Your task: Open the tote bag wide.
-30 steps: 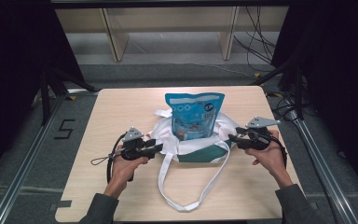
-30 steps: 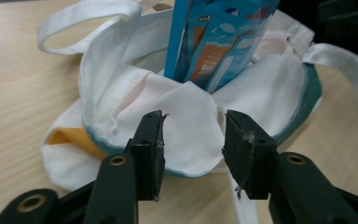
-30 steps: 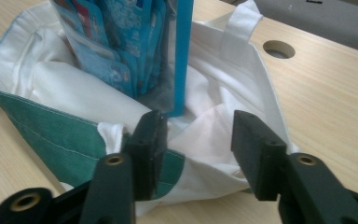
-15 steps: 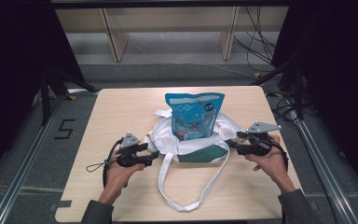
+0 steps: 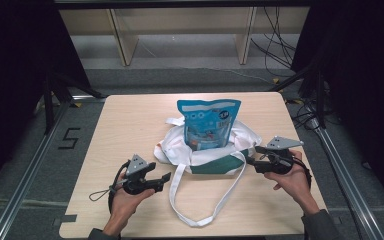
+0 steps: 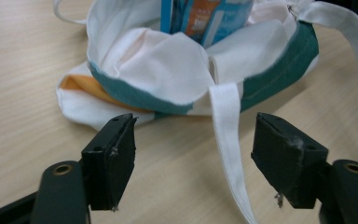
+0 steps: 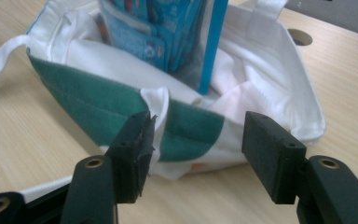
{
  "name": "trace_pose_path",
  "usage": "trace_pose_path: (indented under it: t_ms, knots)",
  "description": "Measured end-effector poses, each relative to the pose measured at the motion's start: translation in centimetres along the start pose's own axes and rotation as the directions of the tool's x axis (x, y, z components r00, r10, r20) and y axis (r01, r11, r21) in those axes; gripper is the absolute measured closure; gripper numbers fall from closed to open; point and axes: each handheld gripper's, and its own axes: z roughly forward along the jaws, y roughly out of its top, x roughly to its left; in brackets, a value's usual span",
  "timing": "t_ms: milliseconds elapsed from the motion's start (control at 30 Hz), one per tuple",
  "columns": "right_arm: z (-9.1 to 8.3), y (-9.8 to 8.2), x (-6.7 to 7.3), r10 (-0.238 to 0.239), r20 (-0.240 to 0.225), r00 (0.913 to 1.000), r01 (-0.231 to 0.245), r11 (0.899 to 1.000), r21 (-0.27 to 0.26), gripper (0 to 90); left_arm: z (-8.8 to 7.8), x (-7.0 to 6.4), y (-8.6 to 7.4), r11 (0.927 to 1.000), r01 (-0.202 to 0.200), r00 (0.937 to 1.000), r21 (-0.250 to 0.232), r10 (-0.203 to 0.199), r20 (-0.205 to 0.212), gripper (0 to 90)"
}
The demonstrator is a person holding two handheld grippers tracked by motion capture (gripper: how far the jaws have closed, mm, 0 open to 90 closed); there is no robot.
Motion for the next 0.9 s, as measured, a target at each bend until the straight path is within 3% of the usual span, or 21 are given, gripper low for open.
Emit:
trace_pose_path:
  t_ms: [67, 133, 167, 233, 367, 633, 900]
  knots:
    - [-0.2, -0.6, 0.3, 0.007, 0.009, 0.9999, -0.007, 1.0, 0.003, 42.1, -0.1, -0.5, -1.0, 1.0, -0.002, 1.0, 0.005, 0.002, 0.003, 26.5]
    - [-0.5, -1.2, 0.3, -0.03, 0.019, 0.9994, 0.03, 1.0, 0.001, 40.9, -0.3, -0.9, -1.8, 0.9998, -0.015, 0.9999, 0.011, 0.015, 0.007, 26.1]
    - [-0.9, -1.5, 0.8, 0.005, 0.015, 0.9999, -0.005, 1.0, 0.011, 40.8, -0.4, -1.0, -2.0, 0.9997, -0.025, 0.9997, 0.006, 0.025, 0.005, 25.6]
    - [-1.3, -1.8, 0.8, -0.014, 0.026, 0.9996, 0.014, 1.0, -0.011, 40.9, -0.8, -1.2, -2.2, 0.9994, -0.034, 0.9994, -0.009, 0.034, -0.005, 24.8]
    - [-2.1, -2.8, 1.8, 0.02, 0.022, 0.9996, -0.019, 1.0, -0.022, 40.5, -1.3, -1.6, -2.6, 0.9988, -0.044, 0.9989, -0.022, 0.045, 0.017, 22.7]
    - [-2.2, -5.6, 3.1, -0.003, 0.008, 1.0, 0.002, 0.999, 0.042, 37.2, -2.2, -2.6, -3.6, 0.9991, -0.043, 0.9979, -0.003, 0.043, 0.048, 21.0]
    - [-3.0, -6.8, 4.7, 0.002, -0.034, 0.9994, 0.0, 0.997, 0.078, 33.1, -3.3, -3.5, -4.5, 0.9997, -0.025, 0.9974, 0.0, 0.025, 0.067, 16.2]
